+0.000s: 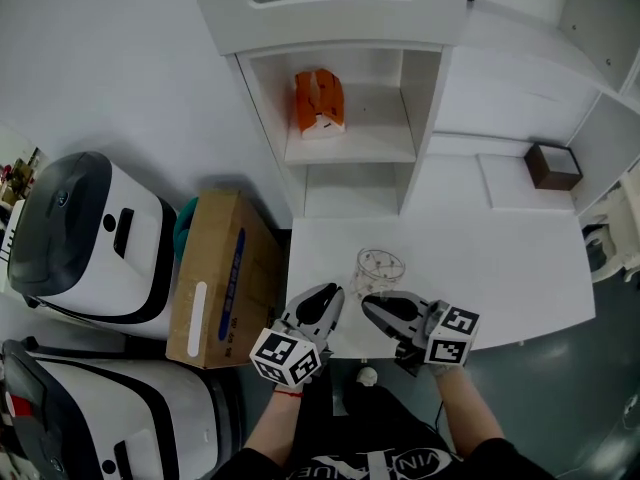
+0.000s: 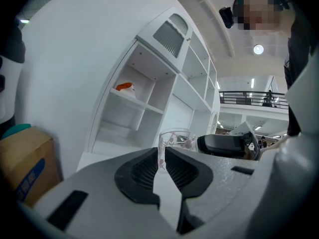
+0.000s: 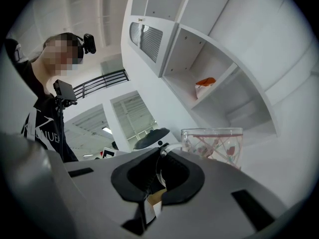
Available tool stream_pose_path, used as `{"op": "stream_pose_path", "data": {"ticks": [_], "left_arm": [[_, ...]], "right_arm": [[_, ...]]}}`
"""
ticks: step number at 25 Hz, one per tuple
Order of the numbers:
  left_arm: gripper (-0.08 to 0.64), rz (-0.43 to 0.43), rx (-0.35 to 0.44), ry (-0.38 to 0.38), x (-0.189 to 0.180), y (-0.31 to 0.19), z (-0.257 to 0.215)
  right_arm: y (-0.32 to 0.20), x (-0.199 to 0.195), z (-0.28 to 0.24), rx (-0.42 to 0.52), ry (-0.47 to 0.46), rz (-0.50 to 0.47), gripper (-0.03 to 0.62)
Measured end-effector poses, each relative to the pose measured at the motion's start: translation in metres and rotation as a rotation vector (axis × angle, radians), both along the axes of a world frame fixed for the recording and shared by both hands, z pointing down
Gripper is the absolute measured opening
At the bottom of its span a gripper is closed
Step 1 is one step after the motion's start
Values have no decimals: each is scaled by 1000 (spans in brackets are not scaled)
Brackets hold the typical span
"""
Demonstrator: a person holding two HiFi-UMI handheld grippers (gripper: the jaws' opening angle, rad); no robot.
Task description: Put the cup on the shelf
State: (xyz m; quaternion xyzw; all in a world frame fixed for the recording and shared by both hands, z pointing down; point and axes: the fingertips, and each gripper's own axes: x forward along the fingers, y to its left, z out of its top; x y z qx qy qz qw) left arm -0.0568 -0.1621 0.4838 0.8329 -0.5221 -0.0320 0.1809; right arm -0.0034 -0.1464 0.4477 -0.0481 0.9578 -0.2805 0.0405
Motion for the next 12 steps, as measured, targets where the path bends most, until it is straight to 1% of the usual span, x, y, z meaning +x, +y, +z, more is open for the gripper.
{"op": "stream_pose_path", "data": {"ticks": [5,12], "left_arm": [[52,27,-9,4,-13,-14,4],[37,95,-19,15,-32,-49,7]], "right_arm": [[-14,-15,3,-1,9,14,9],[-44,-39,6,-11,27,69,9]]}}
